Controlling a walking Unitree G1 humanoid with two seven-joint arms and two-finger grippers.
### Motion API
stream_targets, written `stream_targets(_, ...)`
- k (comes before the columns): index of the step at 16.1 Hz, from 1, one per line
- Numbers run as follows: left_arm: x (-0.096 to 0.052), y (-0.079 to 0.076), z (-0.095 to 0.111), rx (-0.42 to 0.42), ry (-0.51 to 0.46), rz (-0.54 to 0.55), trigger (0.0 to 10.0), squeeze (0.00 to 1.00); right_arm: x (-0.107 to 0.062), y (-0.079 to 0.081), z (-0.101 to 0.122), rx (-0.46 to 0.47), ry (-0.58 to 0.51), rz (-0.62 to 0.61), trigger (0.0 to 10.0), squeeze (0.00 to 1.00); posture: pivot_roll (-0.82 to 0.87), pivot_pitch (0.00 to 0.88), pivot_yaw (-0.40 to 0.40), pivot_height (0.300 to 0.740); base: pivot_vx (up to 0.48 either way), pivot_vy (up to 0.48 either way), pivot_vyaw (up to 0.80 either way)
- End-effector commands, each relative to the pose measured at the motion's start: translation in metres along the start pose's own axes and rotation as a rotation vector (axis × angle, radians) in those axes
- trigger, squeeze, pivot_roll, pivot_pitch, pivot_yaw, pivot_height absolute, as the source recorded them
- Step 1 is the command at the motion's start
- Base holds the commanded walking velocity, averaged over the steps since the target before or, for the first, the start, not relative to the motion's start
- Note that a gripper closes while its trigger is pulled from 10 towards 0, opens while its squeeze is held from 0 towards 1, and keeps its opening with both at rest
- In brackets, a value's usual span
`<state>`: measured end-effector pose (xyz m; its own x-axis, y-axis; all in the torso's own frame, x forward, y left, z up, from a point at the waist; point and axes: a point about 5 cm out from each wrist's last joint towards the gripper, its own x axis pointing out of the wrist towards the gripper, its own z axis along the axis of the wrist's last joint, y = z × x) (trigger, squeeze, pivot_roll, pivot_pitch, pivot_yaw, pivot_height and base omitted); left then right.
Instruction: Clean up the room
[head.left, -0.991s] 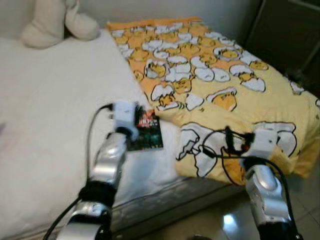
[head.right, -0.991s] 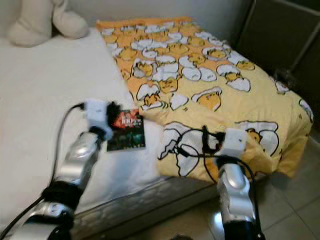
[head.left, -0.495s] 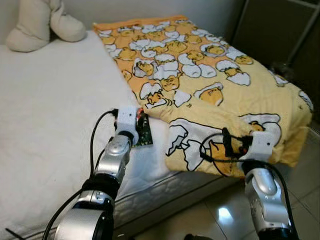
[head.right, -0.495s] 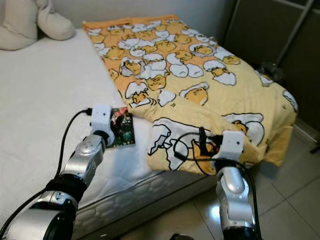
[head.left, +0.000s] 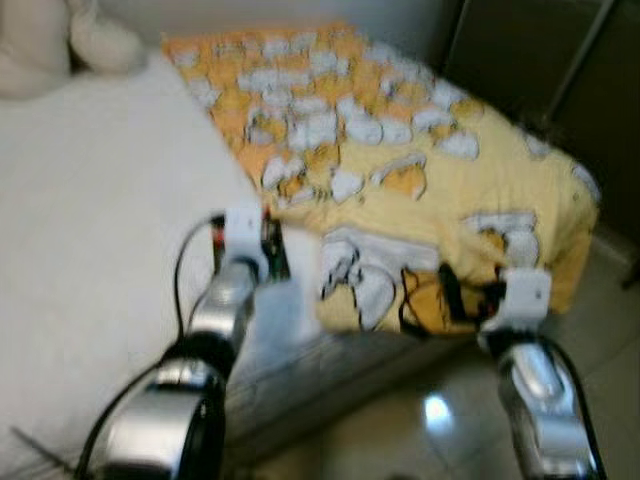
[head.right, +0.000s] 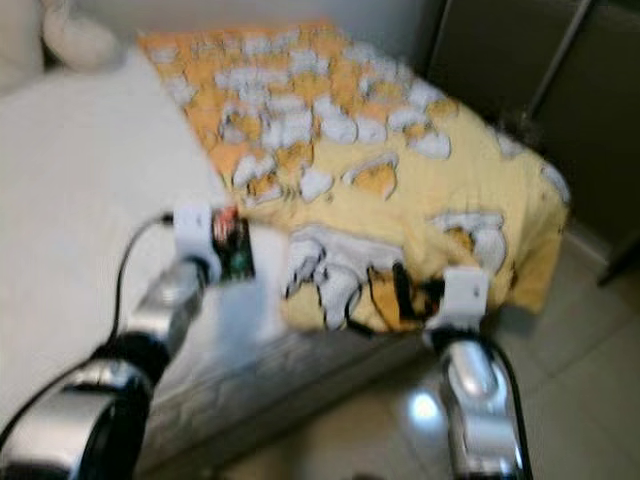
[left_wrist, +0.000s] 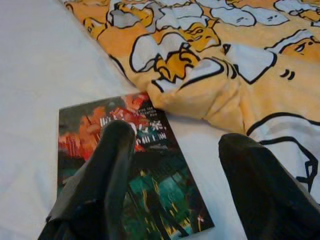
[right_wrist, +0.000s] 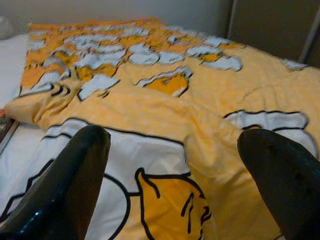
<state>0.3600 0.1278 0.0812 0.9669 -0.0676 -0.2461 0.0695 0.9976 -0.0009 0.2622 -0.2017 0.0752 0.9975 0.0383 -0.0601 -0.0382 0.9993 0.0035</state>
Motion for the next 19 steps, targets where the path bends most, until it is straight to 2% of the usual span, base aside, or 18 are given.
stream_targets(1,0.000,0.002,0.001,0.012,-0.011,0.017,10.0,1.00,0.006,0.003,0.007,0.007,-0.015,0.016,10.0,0.00,-0.12,0.000,-0.015,0.740,0.000,0.000,0.53)
stream_targets(5,0.000,-0.001,0.002,-0.004,-0.020,0.019,10.0,1.00,0.011,0.006,0.005,0.007,-0.002,0.037,10.0,0.00,-0.10,0.000,-0.031,0.740,0.000,0.000,0.13)
stream_targets(6,0.000,-0.001,0.001,-0.009,-0.021,0.021,10.0,1.00,0.012,0.008,0.006,-0.021,0.003,0.060,10.0,0.00,-0.10,0.000,-0.036,0.740,0.000,0.000,0.53)
stream_targets(9,-0.003,-0.003,0.001,-0.020,-0.058,0.011,10.0,1.00,0.016,0.007,0.008,-0.022,-0.006,0.069,10.0,0.00,-0.08,0.000,-0.048,0.740,0.000,0.000,0.49)
stream_targets(12,-0.016,-0.009,0.009,0.007,-0.172,-0.022,10.0,1.00,0.015,0.002,0.009,0.005,-0.043,0.024,10.0,0.00,-0.05,0.000,-0.043,0.740,0.000,0.000,0.46)
stream_targets(13,-0.033,-0.013,0.019,0.056,-0.309,-0.055,10.0,1.00,0.010,0.000,0.017,0.012,-0.117,-0.017,10.0,0.00,-0.04,0.000,-0.035,0.740,0.000,0.000,0.45)
stream_targets(14,-0.051,-0.014,0.028,0.071,-0.416,-0.089,10.0,0.00,0.003,0.001,0.026,0.005,-0.166,-0.049,10.0,0.00,-0.04,0.000,-0.031,0.740,0.000,0.000,0.00)
stream_targets(15,-0.065,-0.011,0.035,0.076,-0.478,-0.104,10.0,0.00,-0.005,0.005,0.033,-0.014,-0.196,-0.052,10.0,0.00,-0.04,0.000,-0.034,0.740,0.000,0.000,0.00)
stream_targets(16,-0.072,-0.005,0.034,0.080,-0.466,-0.094,10.0,0.00,-0.014,0.012,0.034,-0.028,-0.195,-0.025,10.0,0.00,-0.04,0.000,-0.038,0.740,0.000,0.000,0.00)
stream_targets(17,-0.075,-0.004,0.030,0.077,-0.425,-0.093,10.0,0.00,-0.021,0.017,0.030,-0.016,-0.174,-0.004,10.0,0.00,-0.04,0.000,-0.042,0.740,0.000,0.000,0.00)
stream_targets(19,-0.076,-0.009,0.027,0.048,-0.392,-0.119,10.0,0.00,-0.024,0.016,0.022,-0.009,-0.133,-0.001,10.0,0.00,-0.04,0.000,-0.046,0.740,0.000,0.000,0.00)
